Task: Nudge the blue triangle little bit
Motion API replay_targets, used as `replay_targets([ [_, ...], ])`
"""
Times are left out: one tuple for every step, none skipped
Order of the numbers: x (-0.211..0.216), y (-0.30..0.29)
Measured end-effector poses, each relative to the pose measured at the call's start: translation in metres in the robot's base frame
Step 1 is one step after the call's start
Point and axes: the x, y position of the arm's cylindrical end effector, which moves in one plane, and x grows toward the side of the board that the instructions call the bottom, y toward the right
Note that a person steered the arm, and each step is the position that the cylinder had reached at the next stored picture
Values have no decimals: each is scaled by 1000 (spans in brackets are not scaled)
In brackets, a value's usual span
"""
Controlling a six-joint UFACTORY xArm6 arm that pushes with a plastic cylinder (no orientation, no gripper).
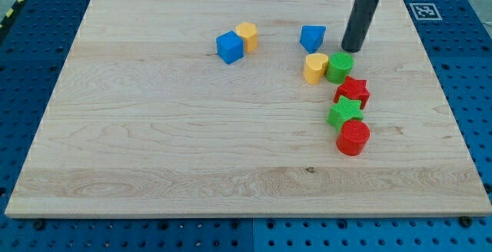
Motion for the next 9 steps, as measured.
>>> replay_targets([
  [25,-6],
  [40,-4],
  [-26,-3],
  [-29,-2],
  [-29,-1],
  [-29,-1],
  [-53,27],
  [-67,1],
  [-41,-78],
])
